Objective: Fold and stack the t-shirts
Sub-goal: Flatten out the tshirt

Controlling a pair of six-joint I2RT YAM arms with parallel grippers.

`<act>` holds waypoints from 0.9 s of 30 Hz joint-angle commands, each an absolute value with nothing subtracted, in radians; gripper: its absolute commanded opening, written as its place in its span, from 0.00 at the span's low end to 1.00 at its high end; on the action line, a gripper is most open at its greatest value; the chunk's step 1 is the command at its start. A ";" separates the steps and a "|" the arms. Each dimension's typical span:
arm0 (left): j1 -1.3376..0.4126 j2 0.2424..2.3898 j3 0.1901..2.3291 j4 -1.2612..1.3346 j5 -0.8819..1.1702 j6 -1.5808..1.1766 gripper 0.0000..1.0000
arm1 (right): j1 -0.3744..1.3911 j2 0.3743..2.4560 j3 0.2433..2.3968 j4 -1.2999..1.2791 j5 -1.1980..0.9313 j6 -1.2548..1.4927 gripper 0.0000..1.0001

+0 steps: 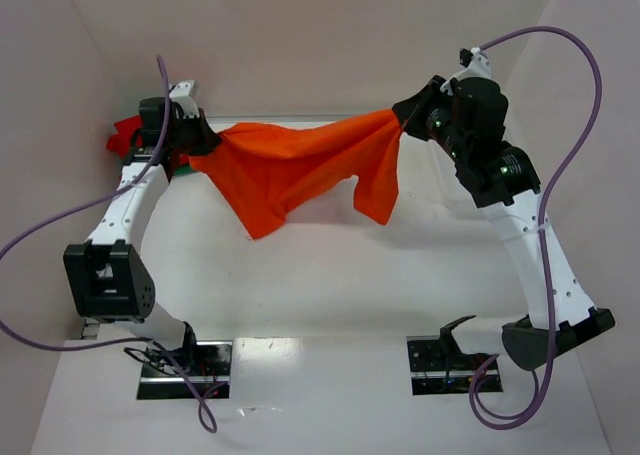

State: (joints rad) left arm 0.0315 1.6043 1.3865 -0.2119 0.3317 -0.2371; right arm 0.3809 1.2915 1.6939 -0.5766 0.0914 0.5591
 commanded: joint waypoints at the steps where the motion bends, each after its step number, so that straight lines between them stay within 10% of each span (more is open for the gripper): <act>1: 0.008 1.472 1.414 -0.291 0.291 -0.187 0.00 | 0.379 1.232 1.686 -0.494 0.094 0.543 0.00; 18: 0.017 0.823 1.356 -0.514 0.198 -0.256 0.00 | 0.379 0.867 1.401 -0.491 -0.270 0.610 0.00; 27: 0.017 1.062 1.321 -0.522 0.274 -0.275 0.00 | 0.370 0.900 1.195 -0.482 -0.167 0.614 0.00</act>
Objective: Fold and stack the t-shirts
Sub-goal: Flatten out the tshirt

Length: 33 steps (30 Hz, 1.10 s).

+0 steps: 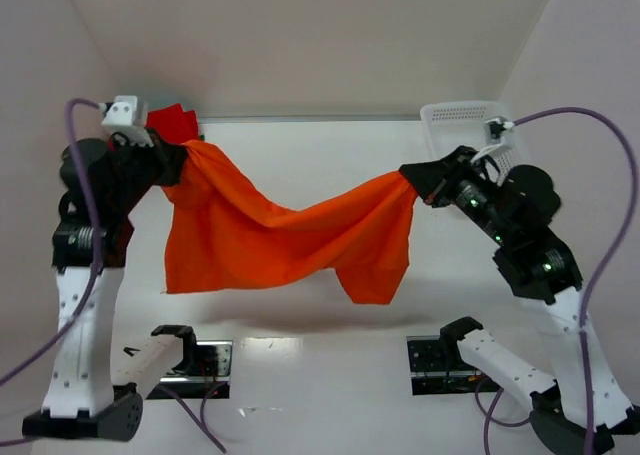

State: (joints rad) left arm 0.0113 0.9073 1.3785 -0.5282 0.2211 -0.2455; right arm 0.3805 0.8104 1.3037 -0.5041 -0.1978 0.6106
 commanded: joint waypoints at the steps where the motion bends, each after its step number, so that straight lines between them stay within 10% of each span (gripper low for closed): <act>1: 0.017 1.093 1.309 -0.490 0.284 -0.275 0.00 | 0.370 0.928 1.160 -0.451 -0.167 0.614 0.00; 16: 0.017 1.802 1.497 -0.411 0.316 -0.222 0.07 | 0.262 1.429 1.092 -0.169 -0.025 0.629 0.03; 18: 0.017 1.821 1.517 -0.411 0.307 -0.222 0.34 | 0.252 1.462 1.109 -0.158 -0.015 0.617 0.14; 20: 0.017 1.833 1.532 -0.411 0.307 -0.222 0.68 | 0.242 1.499 1.144 -0.173 -0.015 0.607 0.56; 23: 0.017 1.812 1.543 -0.411 0.270 -0.222 0.91 | 0.242 1.487 1.154 -0.192 -0.035 0.598 0.90; 33: 0.017 1.496 1.285 -0.414 0.204 -0.334 0.99 | 0.255 1.254 0.962 -0.366 -0.097 0.675 1.00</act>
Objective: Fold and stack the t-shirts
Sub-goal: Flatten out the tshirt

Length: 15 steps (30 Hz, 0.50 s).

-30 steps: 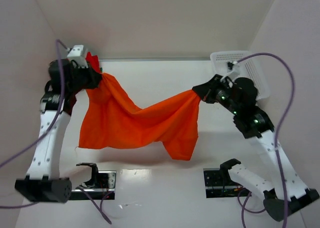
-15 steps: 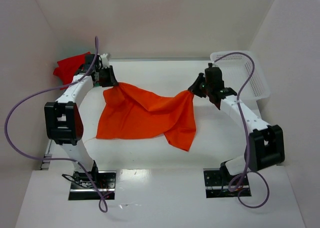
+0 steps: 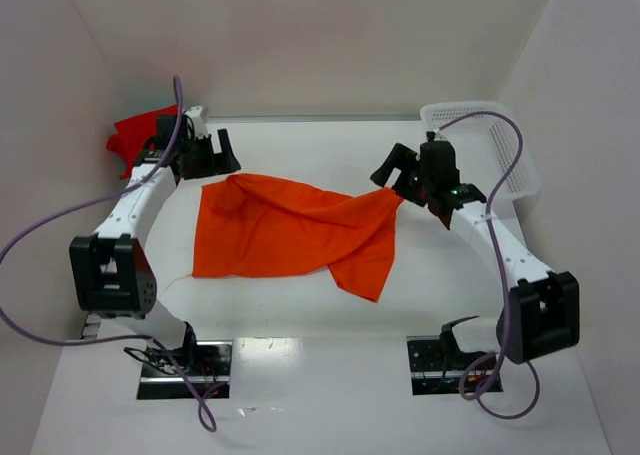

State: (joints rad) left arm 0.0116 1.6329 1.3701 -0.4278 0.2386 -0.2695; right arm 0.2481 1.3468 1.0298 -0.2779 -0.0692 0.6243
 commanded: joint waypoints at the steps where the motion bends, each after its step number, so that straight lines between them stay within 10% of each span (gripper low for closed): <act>1: 0.017 1.467 1.254 -0.414 0.204 -0.350 0.99 | 0.255 1.232 0.938 -0.399 -0.097 0.696 1.00; 15: 0.017 1.324 1.103 -0.439 0.213 -0.382 0.99 | 0.558 1.220 0.683 -0.581 -0.017 0.911 0.93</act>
State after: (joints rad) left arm 0.0116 1.3224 1.0946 -0.4427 0.2081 -0.3721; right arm 0.5304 1.1904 0.6941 -0.4953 -0.0959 0.8711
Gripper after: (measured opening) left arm 0.993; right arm 0.936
